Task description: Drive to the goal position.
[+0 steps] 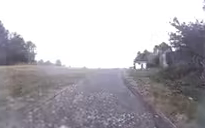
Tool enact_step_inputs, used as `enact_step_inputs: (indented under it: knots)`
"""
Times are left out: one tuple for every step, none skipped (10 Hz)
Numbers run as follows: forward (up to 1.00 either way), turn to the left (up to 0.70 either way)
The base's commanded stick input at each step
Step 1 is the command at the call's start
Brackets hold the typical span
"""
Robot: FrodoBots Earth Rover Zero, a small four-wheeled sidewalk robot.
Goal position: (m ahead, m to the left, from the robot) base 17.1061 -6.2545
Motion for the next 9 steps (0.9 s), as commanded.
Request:
enact_step_inputs:
  knots:
    - [0.70,0.00]
    - [0.70,0.00]
    - [0.70,0.00]
    - [0.70,0.00]
    - [0.70,0.00]
    - [0.70,0.00]
    - [0.70,0.00]
    - [0.70,0.00]
    - [0.70,0.00]
